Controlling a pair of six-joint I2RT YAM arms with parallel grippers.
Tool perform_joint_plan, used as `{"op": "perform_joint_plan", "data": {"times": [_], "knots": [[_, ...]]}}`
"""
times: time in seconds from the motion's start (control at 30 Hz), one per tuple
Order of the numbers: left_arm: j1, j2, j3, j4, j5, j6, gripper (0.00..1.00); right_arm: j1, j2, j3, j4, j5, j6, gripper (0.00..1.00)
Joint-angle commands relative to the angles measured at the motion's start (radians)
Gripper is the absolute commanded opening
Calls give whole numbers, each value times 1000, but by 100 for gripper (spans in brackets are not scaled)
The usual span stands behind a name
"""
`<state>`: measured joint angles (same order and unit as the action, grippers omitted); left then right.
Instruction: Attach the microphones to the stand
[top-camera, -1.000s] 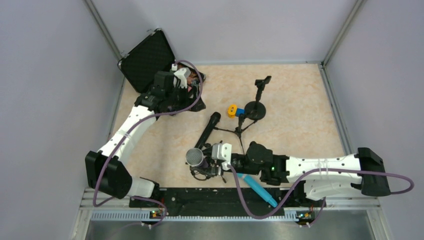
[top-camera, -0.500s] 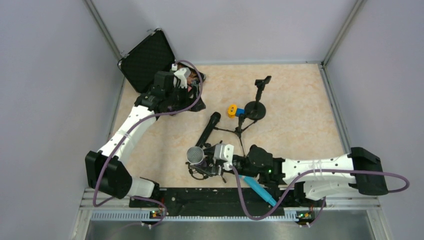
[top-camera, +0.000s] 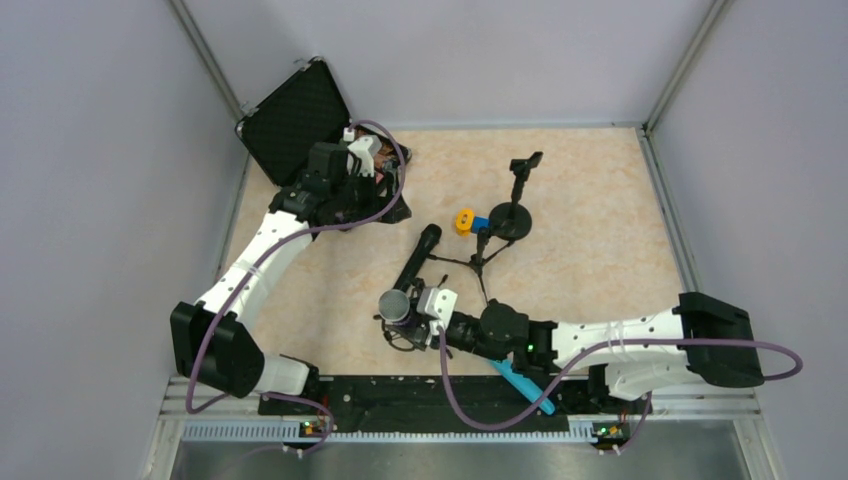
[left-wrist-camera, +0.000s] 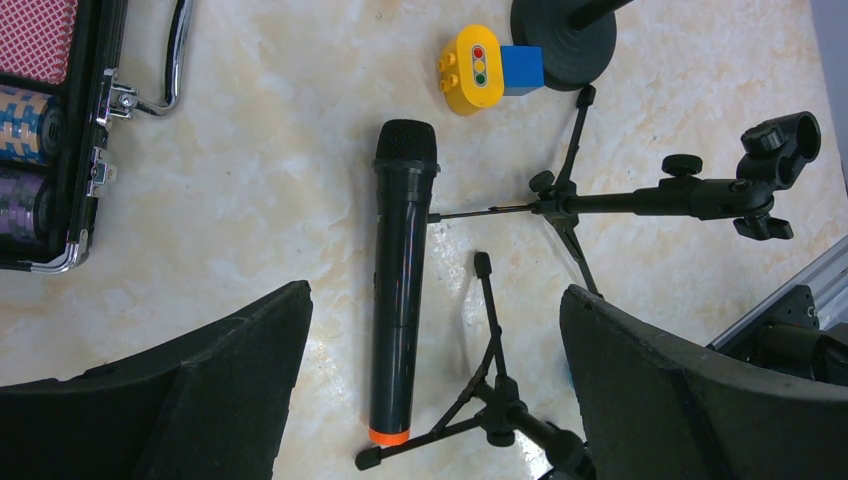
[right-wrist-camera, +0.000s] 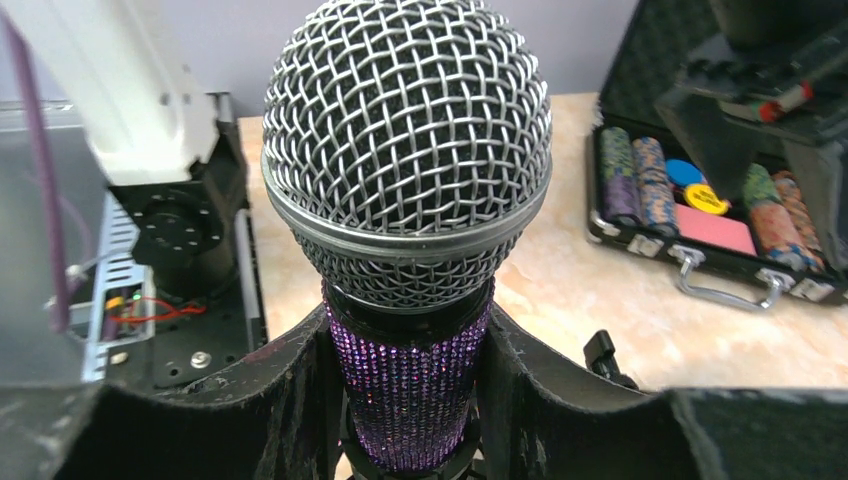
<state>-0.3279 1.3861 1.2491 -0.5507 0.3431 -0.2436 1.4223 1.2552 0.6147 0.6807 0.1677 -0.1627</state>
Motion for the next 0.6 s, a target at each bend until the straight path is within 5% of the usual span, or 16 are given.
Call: {"op": "perform_joint_plan", "data": {"times": [0.0,0.23,0.43,0.57], "knots": [[2,-5,27,12,-2,12,98,-6,16,-36,110,130,-17,0],[1,-5,27,12,1,12,98,-6,45,-63,174,124,-3,4],[2,-8,25,13,5,12,98,-6,-5,-23,102,106,13,61],[2,-13,25,15,2,13,98,-5,-60,9,48,90,54,81]]}}
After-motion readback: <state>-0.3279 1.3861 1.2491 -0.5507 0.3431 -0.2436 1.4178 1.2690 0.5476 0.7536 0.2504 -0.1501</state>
